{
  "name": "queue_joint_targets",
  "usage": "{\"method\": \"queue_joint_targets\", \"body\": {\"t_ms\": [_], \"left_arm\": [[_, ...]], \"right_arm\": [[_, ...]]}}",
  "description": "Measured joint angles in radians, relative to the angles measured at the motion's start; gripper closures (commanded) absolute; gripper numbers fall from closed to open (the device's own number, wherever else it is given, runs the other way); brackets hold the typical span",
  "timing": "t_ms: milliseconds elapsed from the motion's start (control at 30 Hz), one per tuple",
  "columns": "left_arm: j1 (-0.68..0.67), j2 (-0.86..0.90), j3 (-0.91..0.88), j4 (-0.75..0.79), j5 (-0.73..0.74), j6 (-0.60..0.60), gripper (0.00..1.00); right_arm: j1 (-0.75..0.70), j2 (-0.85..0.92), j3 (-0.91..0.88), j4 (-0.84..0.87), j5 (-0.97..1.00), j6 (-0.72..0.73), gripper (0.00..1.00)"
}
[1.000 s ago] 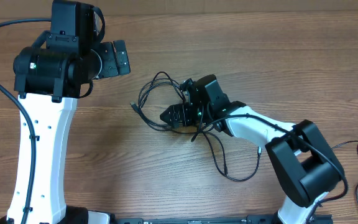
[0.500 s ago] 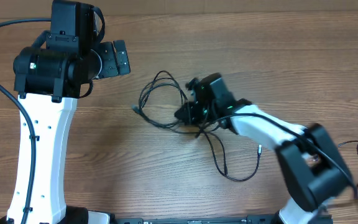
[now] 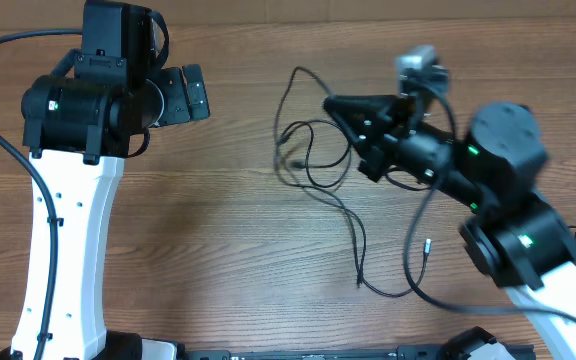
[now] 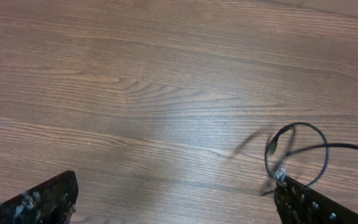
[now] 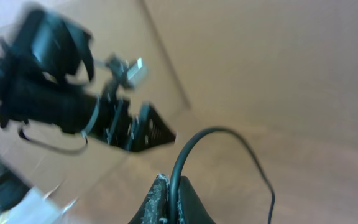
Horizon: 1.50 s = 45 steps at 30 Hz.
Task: Untangle cables
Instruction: 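Reach the right gripper to the remaining cable loop and grasp it, then pull the grasped cable up and right with the right gripper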
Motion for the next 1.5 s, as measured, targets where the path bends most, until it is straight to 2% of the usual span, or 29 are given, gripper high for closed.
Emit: {"method": "queue_joint_targets", "body": {"t_ms": [367,767,933,1067,1233,1500], "left_arm": [[0.0,0.0,0.0,0.0,0.0,0.0,0.0],[0.0,0.0,0.0,0.0,0.0,0.0,0.01],[0.0,0.0,0.0,0.0,0.0,0.0,0.0],[0.0,0.0,0.0,0.0,0.0,0.0,0.01],[0.0,0.0,0.0,0.0,0.0,0.0,0.0],[0.0,0.0,-0.001,0.0,0.0,0.0,0.01]], "right_arm": [[0.0,-0.061,0.171,0.154,0.218,-0.051,0.96],[0.0,-0.017,0.279,0.724,0.354,-0.06,0.96],[-0.003,0.072,0.415,0.741,0.443,-0.083,0.96],[-0.025,0.179,0.555,0.737,0.467,-0.18,0.96],[-0.089,0.271,0.698,0.654,0.473,-0.244,0.96],[-0.206,0.354,0.869,0.651,0.478,-0.264,0.96]]}}
